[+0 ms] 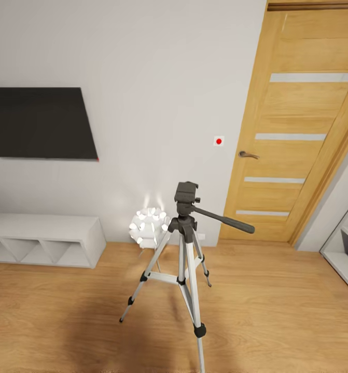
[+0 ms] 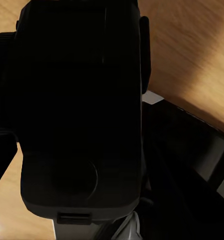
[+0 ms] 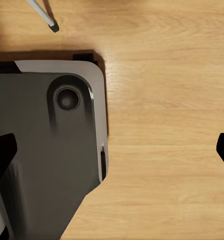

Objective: Attach the digital camera to the camera tripod in the bedroom.

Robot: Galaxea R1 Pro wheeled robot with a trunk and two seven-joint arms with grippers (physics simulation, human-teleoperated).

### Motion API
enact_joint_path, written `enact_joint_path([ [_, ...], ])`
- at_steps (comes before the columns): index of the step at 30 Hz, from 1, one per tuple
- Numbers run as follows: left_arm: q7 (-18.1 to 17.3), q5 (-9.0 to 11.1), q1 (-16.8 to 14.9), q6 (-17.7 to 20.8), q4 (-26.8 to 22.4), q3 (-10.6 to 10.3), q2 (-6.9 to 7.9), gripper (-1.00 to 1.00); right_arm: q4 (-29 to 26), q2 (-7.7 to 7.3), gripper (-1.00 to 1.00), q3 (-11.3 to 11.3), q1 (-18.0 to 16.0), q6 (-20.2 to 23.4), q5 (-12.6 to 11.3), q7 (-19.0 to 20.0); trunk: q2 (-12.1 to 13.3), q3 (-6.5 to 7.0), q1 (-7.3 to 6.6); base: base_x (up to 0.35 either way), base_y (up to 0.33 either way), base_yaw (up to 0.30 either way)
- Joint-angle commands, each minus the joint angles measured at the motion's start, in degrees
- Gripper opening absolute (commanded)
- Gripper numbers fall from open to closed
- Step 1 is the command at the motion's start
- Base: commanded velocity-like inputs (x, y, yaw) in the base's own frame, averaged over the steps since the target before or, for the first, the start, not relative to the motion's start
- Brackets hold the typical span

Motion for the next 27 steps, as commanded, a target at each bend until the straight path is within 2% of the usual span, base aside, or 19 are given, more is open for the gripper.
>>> enact_joint_path([
  [1,-0.13,0.45,-0.04,-0.08,0.02,-0.49,0.00,-1.00,0.18,-0.03,1.00,-0.49,-0.10,-0.22,0.57,0.12,-0.12,-0.21,0.03,0.000,0.000,0.000],
  [20,-0.13,0.52,-0.04,-0.08,0.02,-0.47,0.00,-1.00,0.18,-0.03,1.00,-0.49,-0.08,-0.22,0.56,0.14,-0.12,-1.95,0.03,0.000,0.000,0.000],
  [27,-0.13,0.52,-0.04,-0.08,0.02,-0.47,0.00,-1.00,0.18,-0.03,1.00,-0.49,-0.10,-0.36,0.57,0.19,-0.12,-2.19,0.03,0.000,0.000,0.000],
])
